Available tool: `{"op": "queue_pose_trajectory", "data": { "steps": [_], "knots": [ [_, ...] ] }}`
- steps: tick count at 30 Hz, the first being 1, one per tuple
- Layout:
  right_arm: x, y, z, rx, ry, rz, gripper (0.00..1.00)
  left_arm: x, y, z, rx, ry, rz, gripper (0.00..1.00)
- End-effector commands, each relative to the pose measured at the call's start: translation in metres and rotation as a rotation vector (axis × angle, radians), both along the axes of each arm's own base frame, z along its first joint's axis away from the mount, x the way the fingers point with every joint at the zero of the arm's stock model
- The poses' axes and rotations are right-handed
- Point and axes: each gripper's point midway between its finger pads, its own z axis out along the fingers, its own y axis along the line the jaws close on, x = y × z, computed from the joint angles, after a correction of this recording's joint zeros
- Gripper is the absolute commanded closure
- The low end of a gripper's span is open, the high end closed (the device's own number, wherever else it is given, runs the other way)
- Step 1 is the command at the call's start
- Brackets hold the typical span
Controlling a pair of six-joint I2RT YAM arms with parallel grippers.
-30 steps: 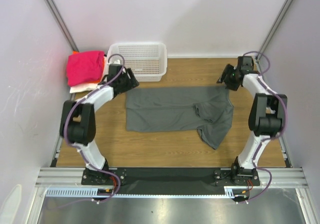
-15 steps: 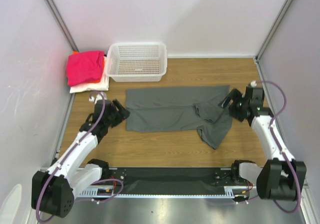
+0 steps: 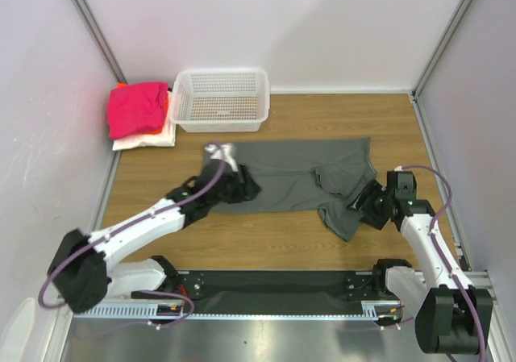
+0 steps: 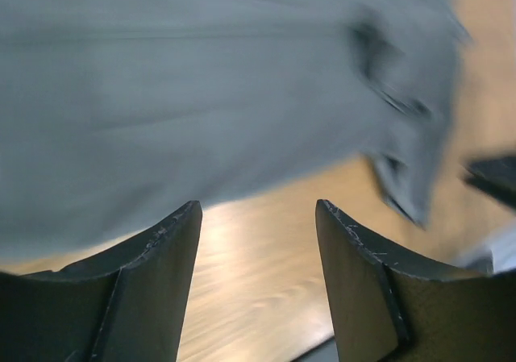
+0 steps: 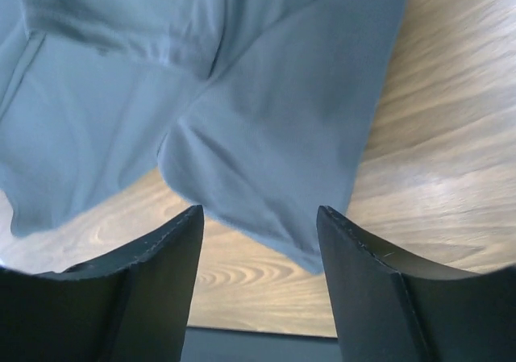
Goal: Fold and stack the t-shirts
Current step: Fold the tshirt
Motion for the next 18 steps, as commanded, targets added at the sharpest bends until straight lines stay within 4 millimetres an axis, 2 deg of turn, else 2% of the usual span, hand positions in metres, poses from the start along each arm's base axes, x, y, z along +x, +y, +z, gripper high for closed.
{"op": "queue_pose_trajectory", "data": {
  "steps": [1,3,4,5,6,7,8,9,10,11,13,15,18],
  "knots": [
    [-0.005,0.014,0.009,0.052,-0.036,0.034,0.36,-0.004,-0.072,0.036,-0.017,-0.184,-0.212,0.35],
    [-0.005,0.025,0.012,0.043,-0.06,0.096,0.36,-0.005,-0.101,0.031,0.027,-0.215,-0.269,0.36],
    [-0.003,0.027,0.014,0.035,-0.073,0.12,0.36,-0.02,-0.12,0.027,0.055,-0.232,-0.338,0.37],
    [-0.001,0.028,0.015,0.03,-0.077,0.131,0.37,-0.023,-0.132,0.029,0.067,-0.243,-0.36,0.37],
    [0.001,0.033,0.018,0.024,-0.096,0.16,0.39,-0.022,-0.147,0.02,0.077,-0.257,-0.37,0.37],
    [0.004,0.034,0.019,0.01,-0.102,0.178,0.42,-0.033,-0.16,0.015,0.083,-0.262,-0.409,0.38],
    [0.006,0.038,0.02,0.005,-0.117,0.202,0.43,-0.033,-0.172,0.019,0.066,-0.281,-0.413,0.39],
    [0.007,0.04,0.018,-0.011,-0.114,0.224,0.43,-0.037,-0.181,0.005,0.085,-0.27,-0.423,0.39],
    [0.008,0.04,0.019,-0.026,-0.12,0.233,0.43,-0.037,-0.188,0.004,0.076,-0.273,-0.423,0.39],
    [0.009,0.04,0.018,-0.033,-0.117,0.236,0.43,-0.041,-0.196,-0.005,0.061,-0.256,-0.425,0.42],
    [0.008,0.038,0.013,-0.044,-0.11,0.245,0.44,-0.042,-0.208,-0.004,0.02,-0.272,-0.424,0.44],
    [0.009,0.038,0.012,-0.049,-0.123,0.246,0.45,-0.048,-0.217,-0.017,0.02,-0.257,-0.422,0.45],
    [0.008,0.036,0.008,-0.058,-0.122,0.24,0.46,-0.057,-0.231,-0.022,0.008,-0.254,-0.425,0.46]
  ]
}}
